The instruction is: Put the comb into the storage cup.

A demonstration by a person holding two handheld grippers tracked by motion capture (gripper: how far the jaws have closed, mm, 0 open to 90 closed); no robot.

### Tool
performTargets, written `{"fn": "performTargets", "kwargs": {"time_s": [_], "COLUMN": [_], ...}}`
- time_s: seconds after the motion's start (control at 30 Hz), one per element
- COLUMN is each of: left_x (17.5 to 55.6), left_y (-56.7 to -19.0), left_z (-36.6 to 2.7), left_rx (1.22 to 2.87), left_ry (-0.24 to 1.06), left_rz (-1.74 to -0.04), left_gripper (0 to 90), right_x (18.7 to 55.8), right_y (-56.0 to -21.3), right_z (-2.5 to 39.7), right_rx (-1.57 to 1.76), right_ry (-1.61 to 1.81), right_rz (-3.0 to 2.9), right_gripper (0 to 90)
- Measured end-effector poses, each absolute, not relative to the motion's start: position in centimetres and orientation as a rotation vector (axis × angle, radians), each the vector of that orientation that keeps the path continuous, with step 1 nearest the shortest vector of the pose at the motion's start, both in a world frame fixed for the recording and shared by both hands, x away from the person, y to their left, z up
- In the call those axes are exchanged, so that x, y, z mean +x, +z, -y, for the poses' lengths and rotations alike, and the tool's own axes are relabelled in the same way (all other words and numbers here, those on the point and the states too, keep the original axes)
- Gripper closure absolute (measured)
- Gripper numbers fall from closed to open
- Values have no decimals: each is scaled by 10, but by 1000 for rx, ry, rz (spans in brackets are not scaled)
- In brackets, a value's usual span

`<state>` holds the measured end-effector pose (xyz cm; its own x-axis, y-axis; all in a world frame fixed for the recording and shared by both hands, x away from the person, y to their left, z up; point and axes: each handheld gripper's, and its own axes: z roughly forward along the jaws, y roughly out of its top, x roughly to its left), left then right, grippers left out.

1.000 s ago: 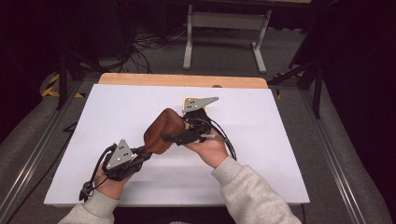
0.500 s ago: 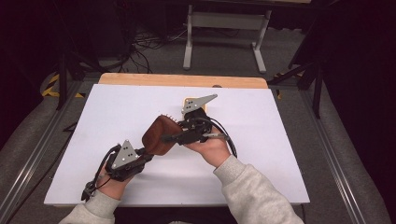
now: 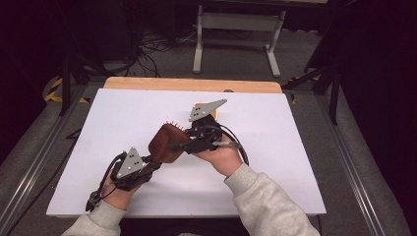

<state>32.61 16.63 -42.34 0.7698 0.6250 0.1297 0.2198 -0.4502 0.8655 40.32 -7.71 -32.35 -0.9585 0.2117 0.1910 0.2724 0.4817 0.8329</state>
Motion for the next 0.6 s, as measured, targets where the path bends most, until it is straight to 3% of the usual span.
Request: {"fn": "performTargets", "kwargs": {"time_s": [0.13, 0.33, 0.6], "left_x": [328, 333, 340], "left_y": [-421, -419, -419], "left_z": [-171, -179, -188], "left_rx": [1996, 1940, 1904], "left_ry": [528, 490, 448], "left_rz": [-641, -661, -671], "left_gripper": [583, 269, 117], "right_x": [401, 401, 402], "right_y": [-320, -310, -289], "right_z": [76, 81, 90], "right_rx": [-426, -424, -420], "right_ry": [-1500, -1531, -1576], "right_rz": [2704, 2703, 2719], "right_gripper": [599, 598, 598]}}
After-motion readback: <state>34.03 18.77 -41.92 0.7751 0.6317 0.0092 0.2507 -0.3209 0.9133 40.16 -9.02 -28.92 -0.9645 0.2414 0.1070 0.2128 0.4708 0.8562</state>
